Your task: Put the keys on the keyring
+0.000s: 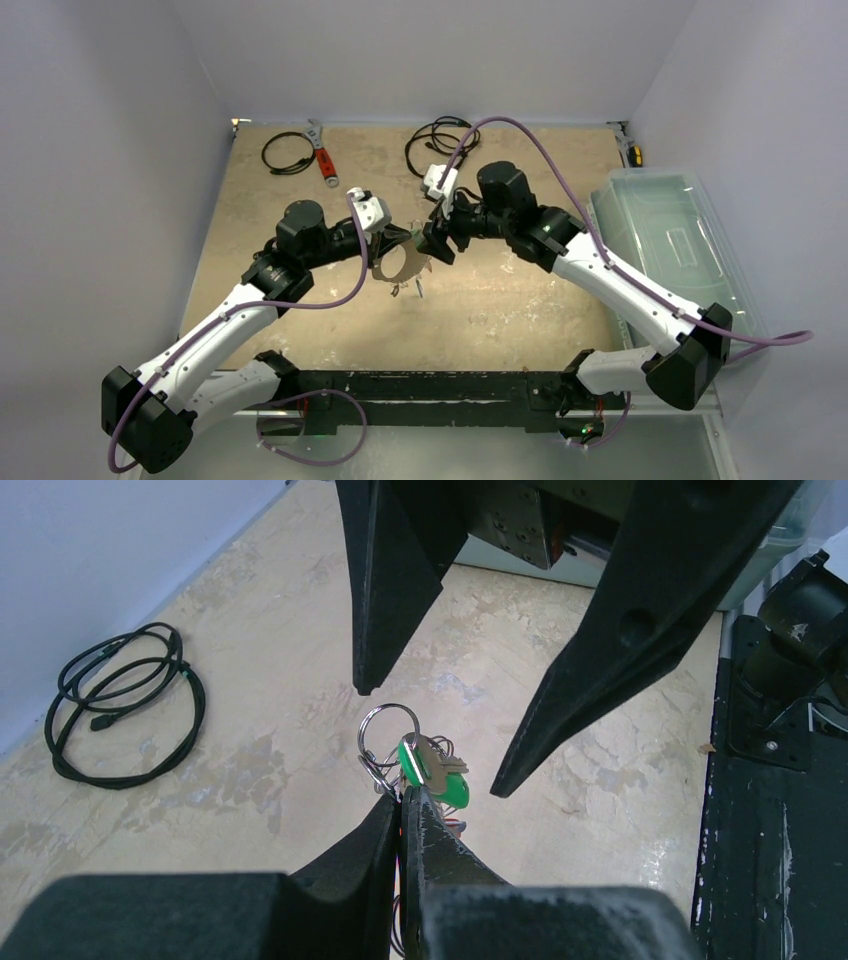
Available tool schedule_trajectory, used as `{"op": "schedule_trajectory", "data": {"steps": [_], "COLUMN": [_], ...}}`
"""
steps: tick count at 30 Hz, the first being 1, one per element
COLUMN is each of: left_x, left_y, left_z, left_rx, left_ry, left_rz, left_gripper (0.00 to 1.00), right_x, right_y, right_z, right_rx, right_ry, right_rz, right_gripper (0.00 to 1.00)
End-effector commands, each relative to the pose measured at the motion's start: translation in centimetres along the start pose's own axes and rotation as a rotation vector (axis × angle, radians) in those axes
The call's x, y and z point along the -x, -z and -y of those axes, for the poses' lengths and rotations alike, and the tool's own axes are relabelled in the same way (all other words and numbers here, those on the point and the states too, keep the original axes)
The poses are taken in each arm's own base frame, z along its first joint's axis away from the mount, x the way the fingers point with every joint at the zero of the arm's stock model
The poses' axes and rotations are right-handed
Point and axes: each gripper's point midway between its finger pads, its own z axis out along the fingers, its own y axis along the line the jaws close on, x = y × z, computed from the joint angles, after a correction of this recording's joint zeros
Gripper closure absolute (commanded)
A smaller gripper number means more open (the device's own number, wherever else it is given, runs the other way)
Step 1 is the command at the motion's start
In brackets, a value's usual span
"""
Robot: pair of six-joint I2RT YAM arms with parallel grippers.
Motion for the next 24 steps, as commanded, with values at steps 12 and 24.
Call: {"op": "schedule_trajectory", "data": {"steps": [12,24], "left_x": [4.2,4.2], "left_y": [0.5,0.6], "left_z": [-0.7,-0.8], "left_rx": [0.043,0.049], "left_ry": [-0.047,-0.050], "left_rz": [0.103,0.100], "left_gripper": [1.00,1.00], "right_x": [0.7,-0.1], "right_y": [-1.9,-2.5], "right_z": [2.5,3.7], "right_rx": [-0.222,-0.301], "right_ry": [-0.041,-0.042], "right_rz": [0.112,0.109], "right_gripper": [0.15,0.15]}}
